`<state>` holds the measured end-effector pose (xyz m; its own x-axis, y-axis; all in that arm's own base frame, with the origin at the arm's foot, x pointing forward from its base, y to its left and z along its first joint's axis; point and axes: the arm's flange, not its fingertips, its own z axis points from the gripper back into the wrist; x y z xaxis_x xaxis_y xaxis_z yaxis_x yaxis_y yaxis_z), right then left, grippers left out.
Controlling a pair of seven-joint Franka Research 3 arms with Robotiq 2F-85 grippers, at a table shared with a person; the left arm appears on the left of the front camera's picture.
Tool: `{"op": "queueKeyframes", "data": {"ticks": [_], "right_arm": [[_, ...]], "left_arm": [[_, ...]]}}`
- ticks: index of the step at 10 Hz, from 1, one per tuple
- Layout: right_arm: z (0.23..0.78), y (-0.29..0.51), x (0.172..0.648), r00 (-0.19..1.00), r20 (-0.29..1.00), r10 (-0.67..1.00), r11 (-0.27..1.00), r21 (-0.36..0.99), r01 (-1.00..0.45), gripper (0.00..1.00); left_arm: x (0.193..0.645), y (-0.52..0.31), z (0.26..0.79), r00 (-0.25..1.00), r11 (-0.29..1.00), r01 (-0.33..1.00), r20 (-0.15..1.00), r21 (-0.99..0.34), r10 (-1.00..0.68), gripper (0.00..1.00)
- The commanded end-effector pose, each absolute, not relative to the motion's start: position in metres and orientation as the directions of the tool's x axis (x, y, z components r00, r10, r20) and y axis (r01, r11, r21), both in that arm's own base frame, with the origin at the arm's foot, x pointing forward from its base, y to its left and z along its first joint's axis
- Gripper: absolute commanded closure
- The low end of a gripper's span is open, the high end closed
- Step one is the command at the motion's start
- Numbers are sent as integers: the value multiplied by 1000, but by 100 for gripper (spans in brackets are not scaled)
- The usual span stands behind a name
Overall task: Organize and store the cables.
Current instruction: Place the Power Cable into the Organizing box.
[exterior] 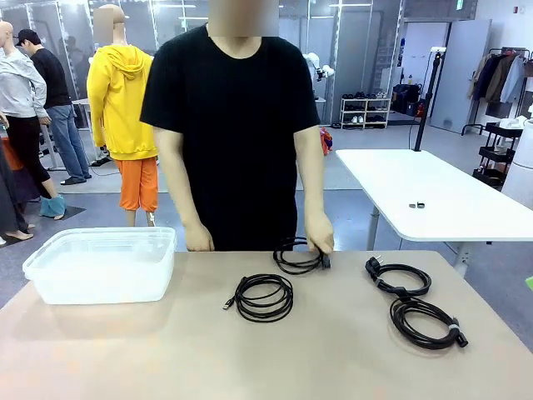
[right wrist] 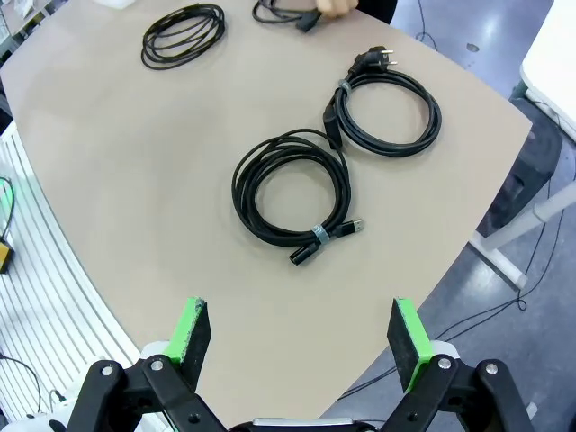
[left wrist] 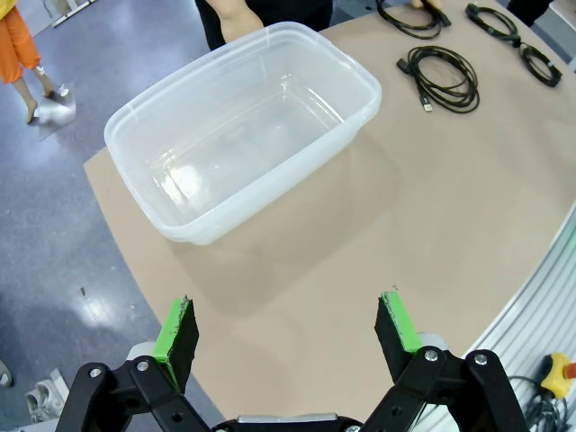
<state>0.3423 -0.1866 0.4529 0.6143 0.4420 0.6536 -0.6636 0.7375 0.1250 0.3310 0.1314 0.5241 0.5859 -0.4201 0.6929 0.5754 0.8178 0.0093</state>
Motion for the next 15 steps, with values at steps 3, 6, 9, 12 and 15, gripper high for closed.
{"op": "queueKeyframes", "data": {"ticks": [3,6,9,12,15], "right_arm": [[451,-188,343,596,666,449,724,120,-680,0],[453,-186,342,613,654,443,737,124,-665,0],[504,-143,373,655,564,502,778,35,-627,0],[530,-84,431,699,489,522,768,87,-635,0],[534,-35,473,747,423,514,807,58,-588,0]], "left_arm": [[331,132,524,585,818,575,694,10,-420,0],[331,132,524,585,818,575,694,10,-420,0],[331,132,524,585,818,575,694,10,-420,0],[331,132,524,585,818,575,694,10,-420,0],[331,132,524,585,818,575,694,10,-420,0]]}}
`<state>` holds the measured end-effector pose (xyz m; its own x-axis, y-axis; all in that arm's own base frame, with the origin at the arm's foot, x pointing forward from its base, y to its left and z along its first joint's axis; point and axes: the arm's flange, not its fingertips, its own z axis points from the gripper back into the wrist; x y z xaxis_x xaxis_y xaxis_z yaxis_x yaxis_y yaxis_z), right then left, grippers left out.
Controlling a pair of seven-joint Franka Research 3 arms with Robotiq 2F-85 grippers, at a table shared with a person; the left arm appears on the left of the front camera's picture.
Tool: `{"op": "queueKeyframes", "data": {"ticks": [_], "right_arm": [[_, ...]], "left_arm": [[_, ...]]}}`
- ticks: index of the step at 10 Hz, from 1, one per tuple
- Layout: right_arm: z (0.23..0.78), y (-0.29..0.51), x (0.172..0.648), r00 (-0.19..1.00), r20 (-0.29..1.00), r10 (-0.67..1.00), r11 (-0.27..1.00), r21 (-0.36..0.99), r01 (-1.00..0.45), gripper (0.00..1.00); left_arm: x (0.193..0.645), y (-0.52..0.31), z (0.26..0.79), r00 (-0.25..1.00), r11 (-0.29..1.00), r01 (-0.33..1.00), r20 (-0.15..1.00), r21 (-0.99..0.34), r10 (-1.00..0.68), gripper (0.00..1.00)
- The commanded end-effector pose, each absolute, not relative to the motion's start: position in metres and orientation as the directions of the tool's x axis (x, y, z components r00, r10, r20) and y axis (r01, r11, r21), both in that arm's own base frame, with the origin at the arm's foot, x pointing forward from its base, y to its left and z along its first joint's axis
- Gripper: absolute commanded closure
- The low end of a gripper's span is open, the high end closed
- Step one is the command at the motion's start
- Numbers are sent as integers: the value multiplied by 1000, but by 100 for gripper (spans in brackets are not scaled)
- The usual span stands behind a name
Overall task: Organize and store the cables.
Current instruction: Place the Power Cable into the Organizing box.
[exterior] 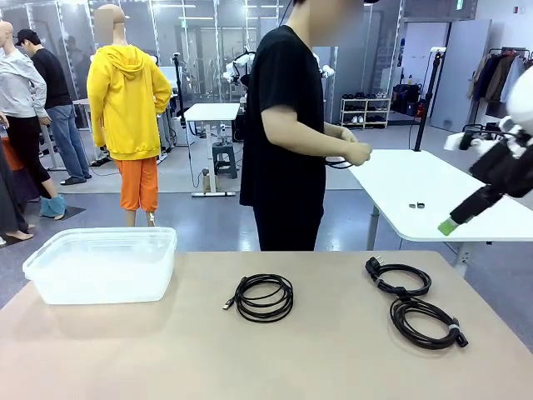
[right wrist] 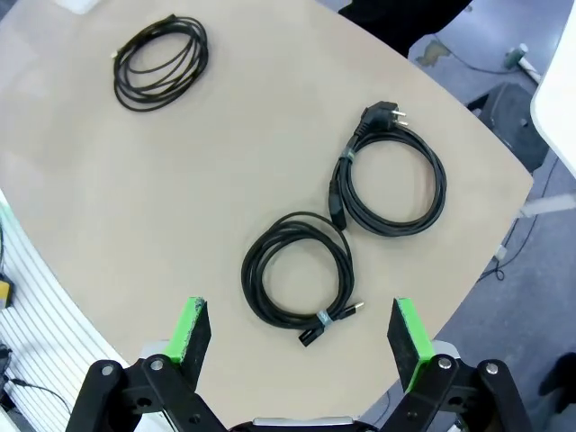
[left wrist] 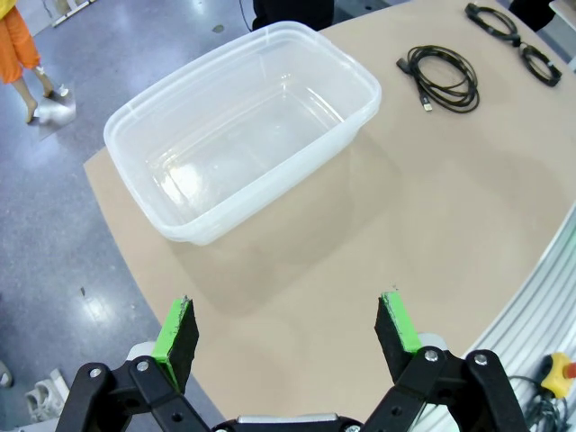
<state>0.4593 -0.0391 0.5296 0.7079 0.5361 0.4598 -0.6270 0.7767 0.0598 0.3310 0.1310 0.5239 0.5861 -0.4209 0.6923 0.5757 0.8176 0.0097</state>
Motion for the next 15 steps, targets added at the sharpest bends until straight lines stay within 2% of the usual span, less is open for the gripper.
{"op": "queueKeyframes", "data": {"ticks": [1,3,10,15], "right_arm": [[530,-21,486,756,403,515,815,43,-578,0],[521,-4,499,773,364,521,816,53,-575,0],[517,-7,496,753,388,532,799,64,-597,0],[455,83,569,883,114,456,889,-16,-457,0]], "left_arm": [[331,132,524,585,818,575,694,10,-420,0],[331,132,524,585,818,575,694,10,-420,0],[331,132,524,585,818,575,694,10,-420,0],[331,132,524,585,818,575,694,10,-420,0]]}}
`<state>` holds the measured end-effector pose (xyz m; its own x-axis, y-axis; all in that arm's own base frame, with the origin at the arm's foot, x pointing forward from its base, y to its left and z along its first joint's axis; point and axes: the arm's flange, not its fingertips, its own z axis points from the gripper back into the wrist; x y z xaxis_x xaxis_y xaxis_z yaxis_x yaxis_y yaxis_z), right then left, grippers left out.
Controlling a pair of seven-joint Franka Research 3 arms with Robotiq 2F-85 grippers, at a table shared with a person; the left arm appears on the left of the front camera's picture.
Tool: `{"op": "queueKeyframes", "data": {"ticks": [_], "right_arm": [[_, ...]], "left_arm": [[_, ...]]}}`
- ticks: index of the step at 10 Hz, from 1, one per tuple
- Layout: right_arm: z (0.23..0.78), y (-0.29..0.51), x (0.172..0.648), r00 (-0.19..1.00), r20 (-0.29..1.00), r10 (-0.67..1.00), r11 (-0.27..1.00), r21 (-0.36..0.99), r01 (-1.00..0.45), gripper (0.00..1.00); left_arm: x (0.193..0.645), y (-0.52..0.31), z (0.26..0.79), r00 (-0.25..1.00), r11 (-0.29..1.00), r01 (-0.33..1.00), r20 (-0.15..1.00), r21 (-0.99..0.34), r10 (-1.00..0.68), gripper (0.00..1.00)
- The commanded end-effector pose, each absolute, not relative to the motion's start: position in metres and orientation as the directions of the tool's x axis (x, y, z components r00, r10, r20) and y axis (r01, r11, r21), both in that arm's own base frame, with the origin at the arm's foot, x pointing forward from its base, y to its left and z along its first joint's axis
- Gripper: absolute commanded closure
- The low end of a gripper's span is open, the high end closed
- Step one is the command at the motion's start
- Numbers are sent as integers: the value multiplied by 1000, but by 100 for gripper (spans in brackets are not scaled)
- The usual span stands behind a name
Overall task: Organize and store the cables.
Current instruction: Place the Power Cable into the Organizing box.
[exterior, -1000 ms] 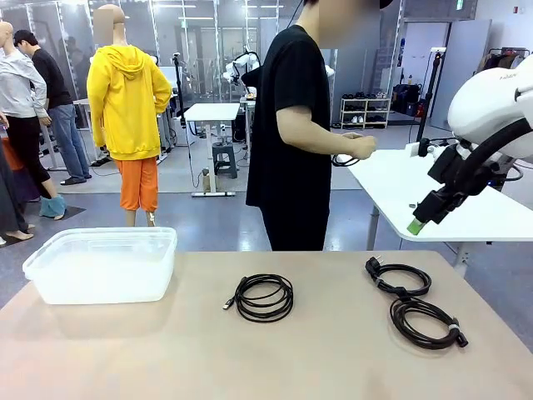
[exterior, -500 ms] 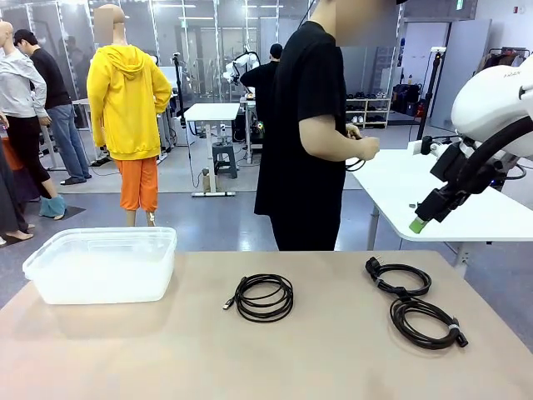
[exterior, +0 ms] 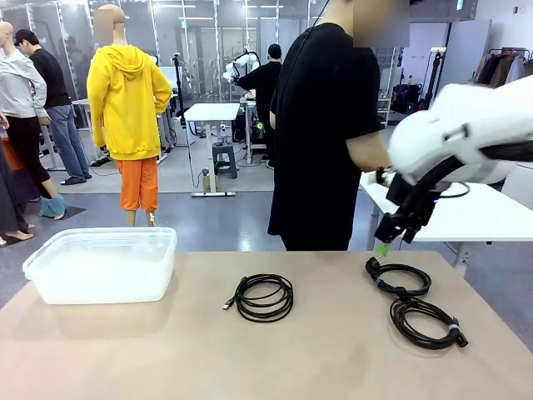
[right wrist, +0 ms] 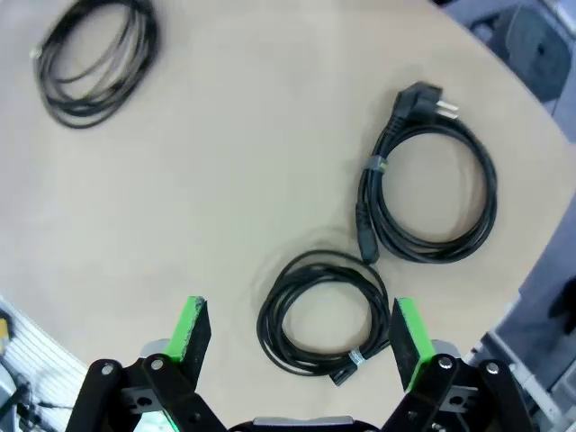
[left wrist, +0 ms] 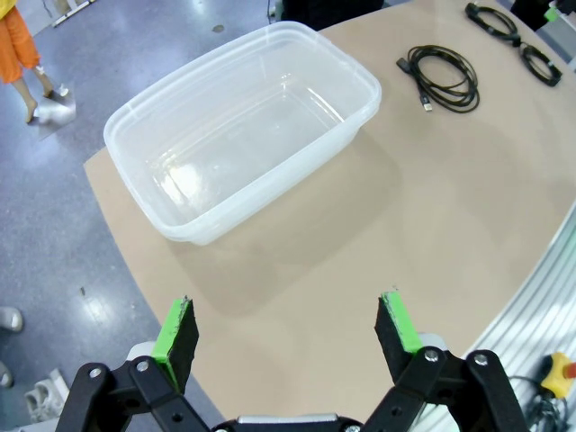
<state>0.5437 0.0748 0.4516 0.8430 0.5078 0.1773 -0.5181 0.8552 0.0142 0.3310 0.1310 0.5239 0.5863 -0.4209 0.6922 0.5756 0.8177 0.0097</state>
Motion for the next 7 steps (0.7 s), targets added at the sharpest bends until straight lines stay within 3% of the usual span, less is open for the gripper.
{"op": "queueKeyframes", "data": {"ticks": [1,3,7], "right_arm": [[440,91,584,911,91,402,915,-72,-397,0],[414,103,595,936,63,347,935,-102,-340,0],[361,99,615,955,45,293,956,-33,-291,0]], "left_arm": [[331,132,524,585,818,575,694,10,-420,0],[331,132,524,585,818,575,694,10,-420,0],[331,132,524,585,818,575,694,10,-420,0]]}}
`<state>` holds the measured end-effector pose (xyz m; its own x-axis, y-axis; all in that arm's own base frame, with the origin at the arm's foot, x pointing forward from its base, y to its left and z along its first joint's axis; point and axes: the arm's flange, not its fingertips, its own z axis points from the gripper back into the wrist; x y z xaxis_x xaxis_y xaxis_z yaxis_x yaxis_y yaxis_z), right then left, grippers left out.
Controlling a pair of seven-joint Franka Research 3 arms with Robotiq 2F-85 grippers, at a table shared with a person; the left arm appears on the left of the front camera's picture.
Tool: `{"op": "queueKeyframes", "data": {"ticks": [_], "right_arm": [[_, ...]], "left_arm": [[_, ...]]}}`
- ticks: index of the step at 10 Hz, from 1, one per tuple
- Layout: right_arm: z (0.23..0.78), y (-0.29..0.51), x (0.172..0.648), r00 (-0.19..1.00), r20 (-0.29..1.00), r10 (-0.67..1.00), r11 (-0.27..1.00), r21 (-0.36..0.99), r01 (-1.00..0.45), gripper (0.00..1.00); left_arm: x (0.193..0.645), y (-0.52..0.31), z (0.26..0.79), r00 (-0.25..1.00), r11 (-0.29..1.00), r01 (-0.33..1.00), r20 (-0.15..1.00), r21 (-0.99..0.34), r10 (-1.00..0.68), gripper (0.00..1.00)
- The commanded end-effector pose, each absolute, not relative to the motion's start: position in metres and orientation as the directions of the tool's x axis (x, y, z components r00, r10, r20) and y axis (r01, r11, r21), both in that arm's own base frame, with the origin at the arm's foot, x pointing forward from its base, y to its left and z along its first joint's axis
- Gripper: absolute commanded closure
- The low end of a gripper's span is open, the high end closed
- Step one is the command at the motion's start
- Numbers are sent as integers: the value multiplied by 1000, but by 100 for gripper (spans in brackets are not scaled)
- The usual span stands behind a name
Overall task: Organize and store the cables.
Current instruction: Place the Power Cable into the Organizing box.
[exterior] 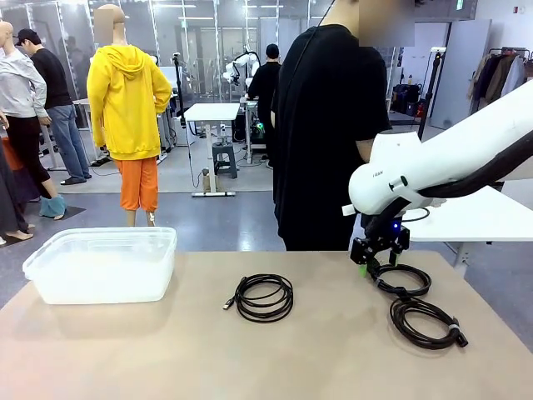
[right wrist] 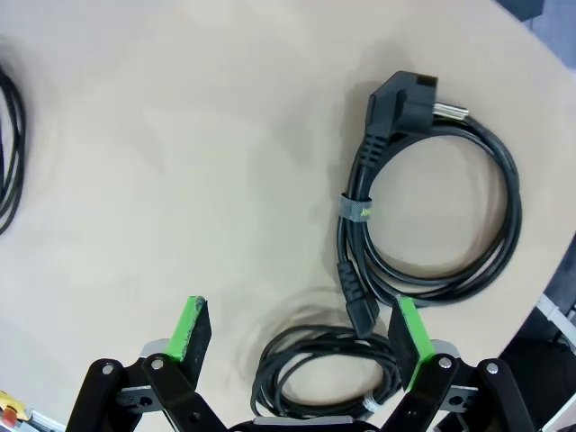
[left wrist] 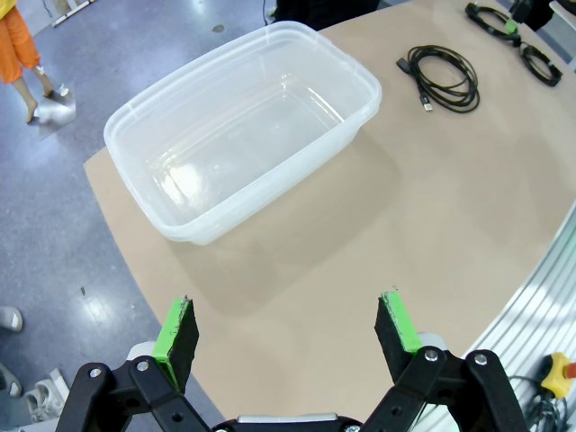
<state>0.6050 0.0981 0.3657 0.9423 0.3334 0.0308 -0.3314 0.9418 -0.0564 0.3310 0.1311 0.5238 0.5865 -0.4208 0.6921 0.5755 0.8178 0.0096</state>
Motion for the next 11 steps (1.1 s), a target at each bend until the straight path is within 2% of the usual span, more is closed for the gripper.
{"op": "queueKeyframes", "data": {"ticks": [1,5,10,11], "right_arm": [[350,95,619,963,46,266,964,-40,-264,0],[324,75,645,962,44,271,958,82,-273,0],[311,68,658,974,7,227,969,102,-227,0],[311,68,658,975,3,220,971,99,-220,7]], "left_arm": [[331,132,524,585,818,575,694,10,-420,0],[331,132,524,585,818,575,694,10,-420,0],[331,132,524,585,818,575,694,10,-420,0],[331,132,524,585,818,575,694,10,-420,0]]}}
